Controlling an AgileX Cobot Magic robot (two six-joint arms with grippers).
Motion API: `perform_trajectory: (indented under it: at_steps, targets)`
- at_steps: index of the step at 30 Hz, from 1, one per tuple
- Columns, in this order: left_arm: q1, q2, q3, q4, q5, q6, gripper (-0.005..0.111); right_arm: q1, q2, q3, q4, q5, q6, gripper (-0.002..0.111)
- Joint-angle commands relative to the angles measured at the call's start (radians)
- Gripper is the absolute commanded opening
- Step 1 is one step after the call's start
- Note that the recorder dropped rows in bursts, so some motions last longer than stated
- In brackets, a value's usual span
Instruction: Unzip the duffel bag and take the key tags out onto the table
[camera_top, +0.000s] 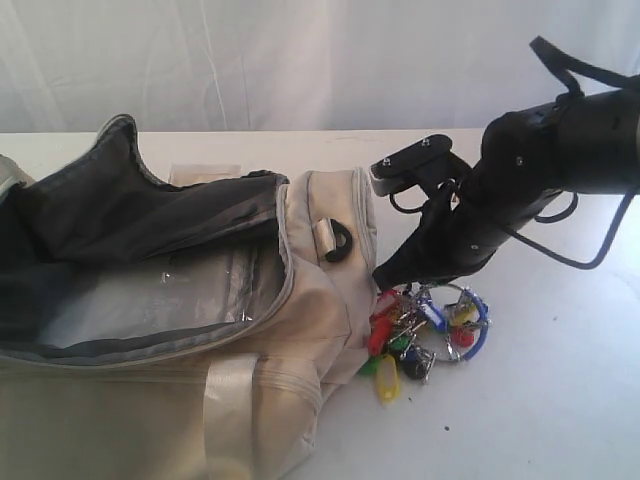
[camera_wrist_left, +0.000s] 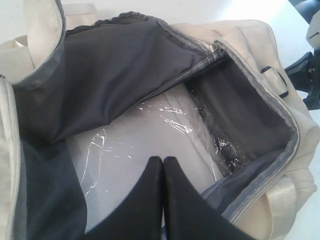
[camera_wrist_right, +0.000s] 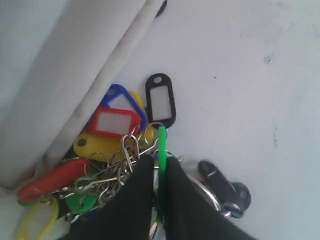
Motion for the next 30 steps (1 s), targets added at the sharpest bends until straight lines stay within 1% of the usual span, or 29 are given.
perform_trajectory:
  at_steps: [1, 3, 6, 7, 9, 10, 12, 13, 21, 24, 30]
  targets:
    - [-0.003, -0.007, 0.007, -0.022, 0.015, 0.008, 0.000, -0.007, 0.025, 0.006, 0.009, 0.007, 0.039, 0.000]
    - [-0.003, -0.007, 0.007, -0.022, 0.015, 0.008, 0.000, -0.007, 0.029, 0.006, 0.009, 0.009, 0.045, 0.003]
    - [-0.003, -0.007, 0.007, -0.025, 0.015, 0.010, 0.000, -0.007, 0.029, 0.006, 0.009, 0.016, 0.052, 0.017]
    - [-0.003, -0.007, 0.007, -0.025, 0.015, 0.010, 0.000, -0.007, 0.027, 0.006, 0.009, 0.021, 0.052, 0.025]
    - [-0.003, -0.007, 0.007, -0.025, 0.015, 0.010, 0.000, -0.007, 0.023, 0.006, 0.009, 0.029, 0.052, 0.038]
    - [-0.003, -0.007, 0.007, -0.025, 0.015, 0.010, 0.000, -0.007, 0.014, 0.006, 0.000, 0.038, 0.052, 0.048]
    - [-0.003, -0.007, 0.007, -0.025, 0.015, 0.010, 0.000, -0.007, -0.014, 0.002, 0.000, 0.061, 0.049, 0.057]
    - [-0.003, -0.007, 0.007, -0.025, 0.015, 0.010, 0.000, -0.007, -0.036, -0.004, 0.000, 0.077, 0.048, 0.059]
    - [-0.003, -0.007, 0.007, -0.025, 0.015, 0.010, 0.000, -0.007, -0.317, -0.046, 0.000, 0.178, 0.029, 0.058]
    - [-0.003, -0.007, 0.007, -0.025, 0.015, 0.010, 0.000, -0.007, -0.428, -0.046, 0.000, 0.225, 0.029, 0.055]
    - [-0.003, -0.007, 0.007, -0.024, 0.015, 0.038, 0.000, -0.007, -0.605, -0.028, 0.000, 0.311, 0.029, 0.045]
